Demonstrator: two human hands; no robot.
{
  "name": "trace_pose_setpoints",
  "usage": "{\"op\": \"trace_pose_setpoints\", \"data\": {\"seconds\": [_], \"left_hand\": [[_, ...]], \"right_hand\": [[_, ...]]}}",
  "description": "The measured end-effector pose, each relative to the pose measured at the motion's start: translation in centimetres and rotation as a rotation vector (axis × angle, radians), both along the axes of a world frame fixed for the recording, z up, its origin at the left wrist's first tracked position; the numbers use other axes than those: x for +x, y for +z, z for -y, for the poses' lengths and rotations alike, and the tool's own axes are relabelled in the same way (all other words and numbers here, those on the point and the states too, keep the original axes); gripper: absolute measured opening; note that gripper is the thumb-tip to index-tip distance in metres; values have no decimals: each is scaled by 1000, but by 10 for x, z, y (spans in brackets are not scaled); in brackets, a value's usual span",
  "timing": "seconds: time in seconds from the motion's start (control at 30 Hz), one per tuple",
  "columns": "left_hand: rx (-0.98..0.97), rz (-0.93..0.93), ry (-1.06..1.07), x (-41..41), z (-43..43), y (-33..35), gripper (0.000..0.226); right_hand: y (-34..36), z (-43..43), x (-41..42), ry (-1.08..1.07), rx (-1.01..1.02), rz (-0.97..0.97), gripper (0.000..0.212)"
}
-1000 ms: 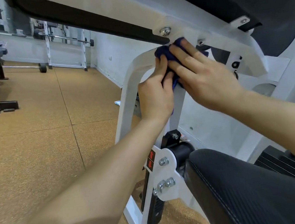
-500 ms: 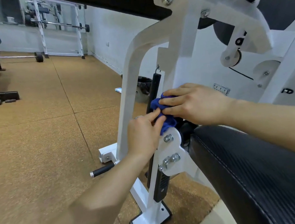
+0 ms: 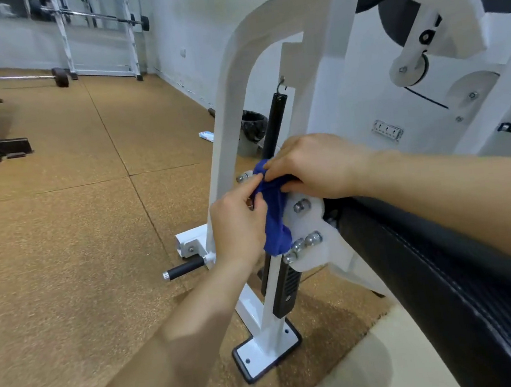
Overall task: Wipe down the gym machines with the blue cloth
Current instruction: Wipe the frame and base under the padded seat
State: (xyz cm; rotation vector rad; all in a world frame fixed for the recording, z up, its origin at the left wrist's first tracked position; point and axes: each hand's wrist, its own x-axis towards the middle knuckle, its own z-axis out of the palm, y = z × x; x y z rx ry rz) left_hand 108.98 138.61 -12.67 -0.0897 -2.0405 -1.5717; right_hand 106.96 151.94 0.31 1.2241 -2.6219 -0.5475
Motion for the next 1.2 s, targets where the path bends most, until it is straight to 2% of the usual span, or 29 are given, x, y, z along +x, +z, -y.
{"op": "trace_pose_setpoints", "data": {"seconds": [0.1, 0.23, 0.4, 0.5, 0.57, 0.67, 0.73, 0.8, 0.87, 0.97, 1.0, 1.07, 1.13, 1.2], "left_hand": [[93, 13, 36, -7, 7, -9, 35], [210, 33, -120, -10, -13, -31, 38], [231, 51, -129, 8, -30, -63, 16], [105, 48, -171, 15, -32, -73, 21], [69, 42, -157, 8, -32, -75, 32], [-69, -72, -82, -15, -25, -81, 46], [-129, -101, -71, -18, -19, -86, 48], [-50, -32, -130, -13, -19, -92, 48], [87, 37, -192, -4, -20, -91, 38], [198, 88, -147, -7, -15, -85, 22], [218, 91, -120, -9, -12, -84, 23], [282, 80, -81, -16, -2, -84, 27], [347, 58, -89, -24, 7, -81, 30], [338, 34, -101, -31, 13, -79, 33]], "right_hand": [[-8, 21, -3, -64, 22, 16, 24], [-18, 25, -4, -173, 180, 31, 32], [-19, 22, 1, -232, 204, 157, 23], [-19, 24, 3, -209, 286, 202, 22], [-29, 24, -3, -174, 382, 148, 24], [-39, 22, -14, -140, 409, 34, 19], [-41, 24, -14, -168, 452, -22, 28], [-43, 27, -7, -190, 507, -40, 32], [-45, 34, 3, -200, 596, -83, 24], [-49, 52, 17, -232, 759, -105, 12], [-51, 57, 20, -252, 766, -109, 7], [-56, 68, 27, -340, 726, -103, 17], [-74, 74, 33, -424, 622, -126, 8], [-106, 74, 41, -538, 440, -193, 38]]}}
